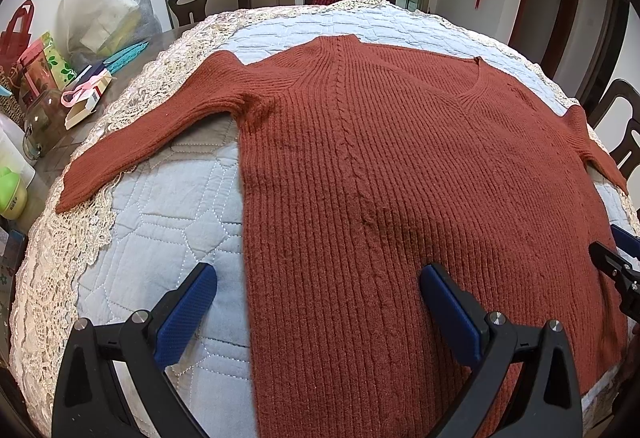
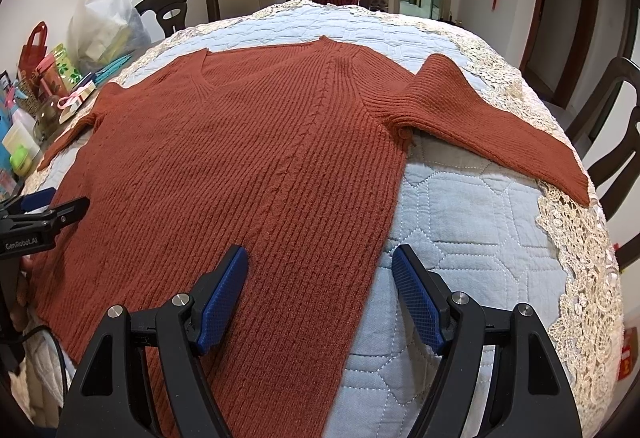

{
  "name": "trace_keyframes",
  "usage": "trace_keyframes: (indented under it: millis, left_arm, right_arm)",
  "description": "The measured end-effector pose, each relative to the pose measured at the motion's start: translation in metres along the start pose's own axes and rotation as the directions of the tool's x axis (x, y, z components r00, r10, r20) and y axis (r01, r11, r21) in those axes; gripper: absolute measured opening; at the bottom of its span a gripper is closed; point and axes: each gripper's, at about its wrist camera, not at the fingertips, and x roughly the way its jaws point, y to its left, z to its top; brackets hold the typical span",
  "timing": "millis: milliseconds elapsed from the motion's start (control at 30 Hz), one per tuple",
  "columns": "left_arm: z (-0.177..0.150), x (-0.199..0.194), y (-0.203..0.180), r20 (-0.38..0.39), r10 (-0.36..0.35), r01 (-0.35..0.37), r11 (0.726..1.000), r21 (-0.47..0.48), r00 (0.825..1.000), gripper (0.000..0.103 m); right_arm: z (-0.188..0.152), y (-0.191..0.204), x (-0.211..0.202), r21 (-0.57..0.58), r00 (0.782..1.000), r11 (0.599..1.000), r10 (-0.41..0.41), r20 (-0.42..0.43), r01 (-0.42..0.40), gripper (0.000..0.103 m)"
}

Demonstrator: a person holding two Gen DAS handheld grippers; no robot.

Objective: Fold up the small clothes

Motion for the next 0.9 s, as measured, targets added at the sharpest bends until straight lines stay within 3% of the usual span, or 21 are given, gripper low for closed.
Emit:
trace_keyframes:
  millis: [433,900]
  left_arm:
    - [0.004,-0.006,0.006,0.012,-0.012,0.012,1.000,-0.017,1.000,0.102]
    - [0.009,-0.007,0.017,0.029,-0.012,0.013,0.999,-0.035,1.000,0.102]
  right_arm:
    - [0.004,-0.002,-0.010,0.034,0.999,0.998,0.049,-0.008,-0.049,0.075]
    - [0.018,0.022,-0.005,-0.039,0.998,0.998,0.055,-0.003,-0.055,0.075]
